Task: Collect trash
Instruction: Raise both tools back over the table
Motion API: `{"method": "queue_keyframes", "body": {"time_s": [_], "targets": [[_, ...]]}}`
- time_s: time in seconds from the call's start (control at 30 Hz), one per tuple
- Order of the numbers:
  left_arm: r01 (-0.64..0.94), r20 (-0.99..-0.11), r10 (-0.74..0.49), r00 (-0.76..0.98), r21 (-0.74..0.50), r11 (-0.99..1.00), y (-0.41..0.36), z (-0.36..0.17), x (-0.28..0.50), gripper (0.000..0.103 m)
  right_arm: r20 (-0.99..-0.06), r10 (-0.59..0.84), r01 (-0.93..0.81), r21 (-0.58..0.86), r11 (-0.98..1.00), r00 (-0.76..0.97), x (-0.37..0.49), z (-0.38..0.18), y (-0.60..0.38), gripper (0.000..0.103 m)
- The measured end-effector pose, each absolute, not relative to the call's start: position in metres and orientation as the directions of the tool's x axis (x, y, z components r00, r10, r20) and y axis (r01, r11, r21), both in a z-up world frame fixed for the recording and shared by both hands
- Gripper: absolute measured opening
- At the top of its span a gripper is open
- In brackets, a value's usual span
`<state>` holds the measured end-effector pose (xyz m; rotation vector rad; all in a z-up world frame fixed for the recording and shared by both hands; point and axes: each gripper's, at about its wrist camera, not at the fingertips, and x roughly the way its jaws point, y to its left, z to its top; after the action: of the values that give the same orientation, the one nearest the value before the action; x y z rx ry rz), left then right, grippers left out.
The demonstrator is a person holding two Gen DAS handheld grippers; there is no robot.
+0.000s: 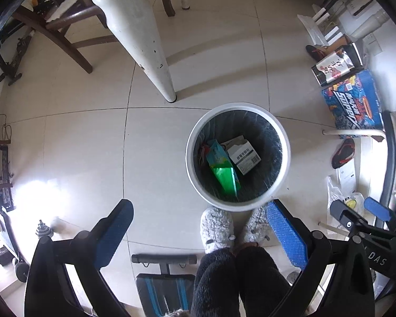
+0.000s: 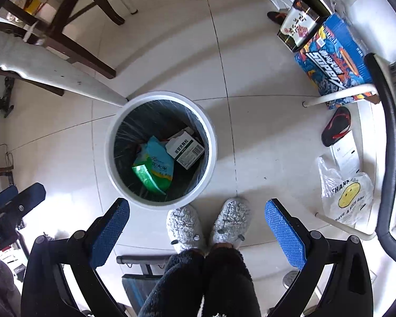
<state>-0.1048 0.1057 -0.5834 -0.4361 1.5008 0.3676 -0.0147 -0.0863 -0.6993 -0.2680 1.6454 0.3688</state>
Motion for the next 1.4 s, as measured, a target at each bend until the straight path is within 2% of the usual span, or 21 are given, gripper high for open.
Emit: {"method": "queue_keyframes", "body": {"time_s": [0.5, 0.67, 0.8, 1.0, 1.13, 1.27, 1.4], "targets": [[-0.485, -0.994, -0.045, 0.095, -0.085, 0.871, 0.096, -0.43, -0.14, 0.103, -0.992, 0.096, -0.379, 0.122, 0.917, -0.086, -0.024, -0.529, -0.098, 0.103], [-0.486, -0.992, 0.016, 0.126, -0.048, 0.873, 0.103, -0.366, -0.143, 0.103, -0.987, 0.134, -0.373, 0.156, 0.914, -0.086, -0.023, -0.462, -0.097, 0.103], [-0.487, -0.974, 0.074, 0.214, -0.04, 0.872, 0.112, -0.315, -0.129, 0.103, -0.978, 0.196, -0.349, 0.206, 0.914, -0.066, -0.011, -0.402, -0.094, 0.103], [-0.472, -0.926, 0.192, 0.324, 0.017, 0.881, 0.124, -0.254, -0.075, 0.103, -0.957, 0.289, -0.296, 0.268, 0.917, 0.029, 0.043, -0.321, -0.095, 0.103], [-0.383, -0.897, 0.218, 0.384, 0.06, 0.922, 0.115, -0.228, -0.009, 0.103, -0.954, 0.285, -0.268, 0.253, 0.93, 0.088, 0.097, -0.288, -0.103, 0.103], [-0.268, -0.883, 0.233, 0.407, 0.128, 0.955, 0.093, -0.219, 0.065, 0.103, -0.971, 0.217, -0.237, 0.189, 0.953, 0.099, 0.159, -0.285, -0.12, 0.103], [-0.124, -0.906, 0.185, 0.381, 0.148, 0.981, 0.066, -0.234, 0.155, 0.103, -0.983, 0.171, -0.17, 0.157, 0.973, 0.071, 0.229, -0.308, -0.15, 0.103]]}}
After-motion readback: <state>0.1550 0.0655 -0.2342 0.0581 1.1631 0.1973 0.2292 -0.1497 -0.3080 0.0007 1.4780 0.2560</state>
